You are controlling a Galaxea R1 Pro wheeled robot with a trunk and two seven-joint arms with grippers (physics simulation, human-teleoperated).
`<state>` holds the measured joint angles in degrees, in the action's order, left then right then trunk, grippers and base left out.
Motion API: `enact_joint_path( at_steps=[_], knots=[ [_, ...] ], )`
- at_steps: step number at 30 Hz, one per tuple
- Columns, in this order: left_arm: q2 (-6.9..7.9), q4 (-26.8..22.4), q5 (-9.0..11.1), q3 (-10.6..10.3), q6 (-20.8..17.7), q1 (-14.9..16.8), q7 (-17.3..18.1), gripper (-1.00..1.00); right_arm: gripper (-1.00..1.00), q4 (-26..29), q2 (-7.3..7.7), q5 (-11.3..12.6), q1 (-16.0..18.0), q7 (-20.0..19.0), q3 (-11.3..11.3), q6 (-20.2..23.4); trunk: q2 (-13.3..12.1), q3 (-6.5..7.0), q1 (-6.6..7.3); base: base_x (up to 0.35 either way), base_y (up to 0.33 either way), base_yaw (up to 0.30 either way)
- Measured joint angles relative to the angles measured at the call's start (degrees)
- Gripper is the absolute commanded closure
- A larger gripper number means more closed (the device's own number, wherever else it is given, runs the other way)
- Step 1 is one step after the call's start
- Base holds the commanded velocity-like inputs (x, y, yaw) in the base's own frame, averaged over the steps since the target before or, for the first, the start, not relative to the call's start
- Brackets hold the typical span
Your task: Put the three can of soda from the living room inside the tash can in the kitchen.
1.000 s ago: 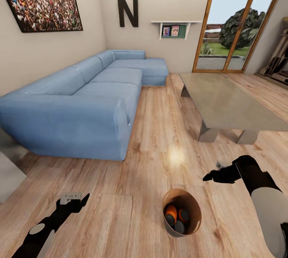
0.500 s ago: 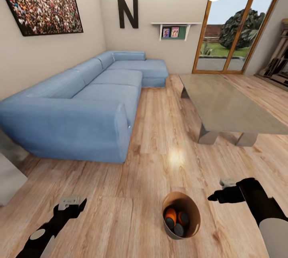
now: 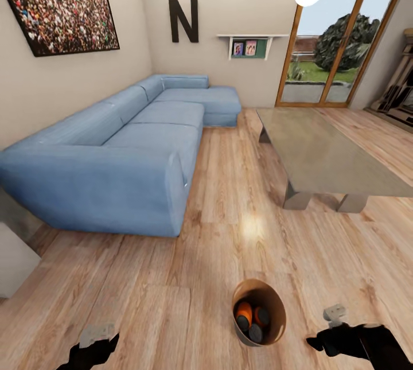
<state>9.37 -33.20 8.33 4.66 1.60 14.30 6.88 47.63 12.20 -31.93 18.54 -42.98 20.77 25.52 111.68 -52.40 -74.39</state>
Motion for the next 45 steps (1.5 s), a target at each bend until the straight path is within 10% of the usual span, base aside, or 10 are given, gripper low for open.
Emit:
enact_joint_path(
  at_steps=[6,16,39,45],
  knots=[
    [-0.06,16.7,0.0,-0.1,9.2,0.0,0.0,-1.00,-1.00,-16.0,-1.85,0.0,-3.1,12.0,4.7,-17.3,-2.4,1.08,1.32,0.000,0.000,0.000],
    [0.03,23.6,0.0,-0.2,17.6,-0.5,0.0,-1.00,-1.00,-36.8,-1.71,-0.1,-3.4,20.3,8.9,-34.8,-6.4,2.87,3.51,0.000,0.000,0.000],
    [-0.02,32.3,-0.1,-0.3,19.1,-1.0,-2.6,-1.00,-1.00,-49.4,-1.46,0.3,-6.8,30.4,10.2,-44.2,-15.6,7.00,8.57,0.000,0.000,0.000],
    [0.16,33.3,-0.1,-0.2,18.9,-2.5,-3.7,-1.00,-1.00,-49.6,-1.29,4.8,-7.2,30.6,10.3,-44.4,-18.0,8.08,9.88,0.000,0.000,0.000]
  ],
)
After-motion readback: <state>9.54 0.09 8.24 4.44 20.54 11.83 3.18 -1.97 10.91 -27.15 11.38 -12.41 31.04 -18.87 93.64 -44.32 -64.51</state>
